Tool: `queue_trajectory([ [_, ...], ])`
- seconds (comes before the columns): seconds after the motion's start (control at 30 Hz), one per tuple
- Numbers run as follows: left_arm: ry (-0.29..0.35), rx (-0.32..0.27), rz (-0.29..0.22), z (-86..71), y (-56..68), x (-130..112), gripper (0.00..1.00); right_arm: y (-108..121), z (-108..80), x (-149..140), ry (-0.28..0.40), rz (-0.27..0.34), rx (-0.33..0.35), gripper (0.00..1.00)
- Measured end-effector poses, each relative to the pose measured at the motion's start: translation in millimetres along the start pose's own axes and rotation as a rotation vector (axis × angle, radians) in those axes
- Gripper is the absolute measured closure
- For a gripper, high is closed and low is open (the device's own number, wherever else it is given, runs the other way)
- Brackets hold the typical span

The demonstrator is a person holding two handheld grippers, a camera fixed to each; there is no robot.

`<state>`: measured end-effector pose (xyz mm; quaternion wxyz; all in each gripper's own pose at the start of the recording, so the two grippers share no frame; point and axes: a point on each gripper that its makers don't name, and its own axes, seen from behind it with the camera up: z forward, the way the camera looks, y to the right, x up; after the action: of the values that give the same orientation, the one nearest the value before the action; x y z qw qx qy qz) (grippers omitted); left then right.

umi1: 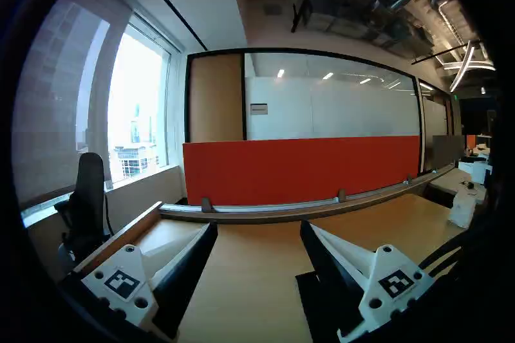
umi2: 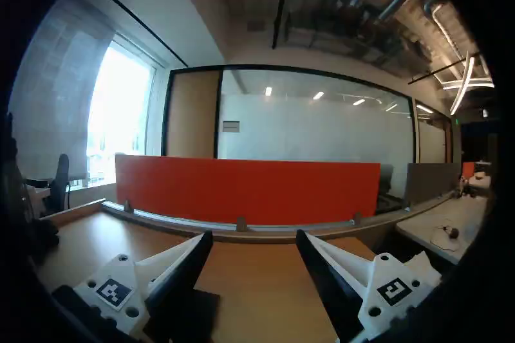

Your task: Fold towel

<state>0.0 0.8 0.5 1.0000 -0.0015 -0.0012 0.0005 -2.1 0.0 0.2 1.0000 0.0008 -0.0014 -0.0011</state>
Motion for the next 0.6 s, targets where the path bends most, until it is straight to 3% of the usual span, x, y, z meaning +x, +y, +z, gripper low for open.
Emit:
queue_trajectory([
  [0.17, -0.024, -0.036, 0.009, 2.2, 6.9, -0.3, 0.05, -2.0, 0.4, -8.9, -0.025, -0.023, 0.022, 0.0],
  [0.27, -0.052, -0.086, 0.023, 2.9, 16.7, -2.8, 0.05, -8.0, -1.1, -9.8, -0.043, -0.043, 0.055, 0.0],
  [0.6, -0.119, -0.257, 0.102, 2.0, 47.5, -5.9, 0.05, -41.9, -6.7, -21.6, -0.143, -0.094, 0.232, 0.0],
])
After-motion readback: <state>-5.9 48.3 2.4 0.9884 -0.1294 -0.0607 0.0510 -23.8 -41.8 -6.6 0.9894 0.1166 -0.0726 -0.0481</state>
